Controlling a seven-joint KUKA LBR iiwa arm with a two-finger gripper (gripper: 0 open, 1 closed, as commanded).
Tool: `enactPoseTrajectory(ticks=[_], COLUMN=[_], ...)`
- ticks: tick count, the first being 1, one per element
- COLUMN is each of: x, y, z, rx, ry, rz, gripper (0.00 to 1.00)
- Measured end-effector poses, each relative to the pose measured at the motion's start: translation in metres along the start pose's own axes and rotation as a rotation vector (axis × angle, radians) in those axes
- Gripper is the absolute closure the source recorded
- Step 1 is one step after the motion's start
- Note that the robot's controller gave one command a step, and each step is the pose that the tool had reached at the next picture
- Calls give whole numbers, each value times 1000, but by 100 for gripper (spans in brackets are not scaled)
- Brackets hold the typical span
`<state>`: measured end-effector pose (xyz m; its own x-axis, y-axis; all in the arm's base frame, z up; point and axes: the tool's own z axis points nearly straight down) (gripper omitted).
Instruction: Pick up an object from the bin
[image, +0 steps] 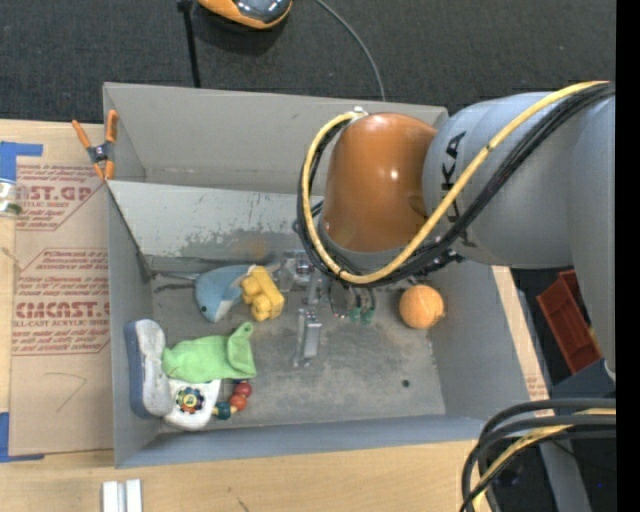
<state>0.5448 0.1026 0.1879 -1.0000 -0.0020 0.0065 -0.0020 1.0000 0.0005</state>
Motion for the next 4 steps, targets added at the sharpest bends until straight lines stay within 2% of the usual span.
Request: enactPoseTrajectory(ticks=[1,2,3,4], x=[-2,23,9,14], y=[0,41,69,91], z=[-5,47,74,94], rx=[-1,-2,-1,-1], ry=[-8,-9,-2,-12], rz=[2,25,-76,-287], gripper=[0,0,0,100])
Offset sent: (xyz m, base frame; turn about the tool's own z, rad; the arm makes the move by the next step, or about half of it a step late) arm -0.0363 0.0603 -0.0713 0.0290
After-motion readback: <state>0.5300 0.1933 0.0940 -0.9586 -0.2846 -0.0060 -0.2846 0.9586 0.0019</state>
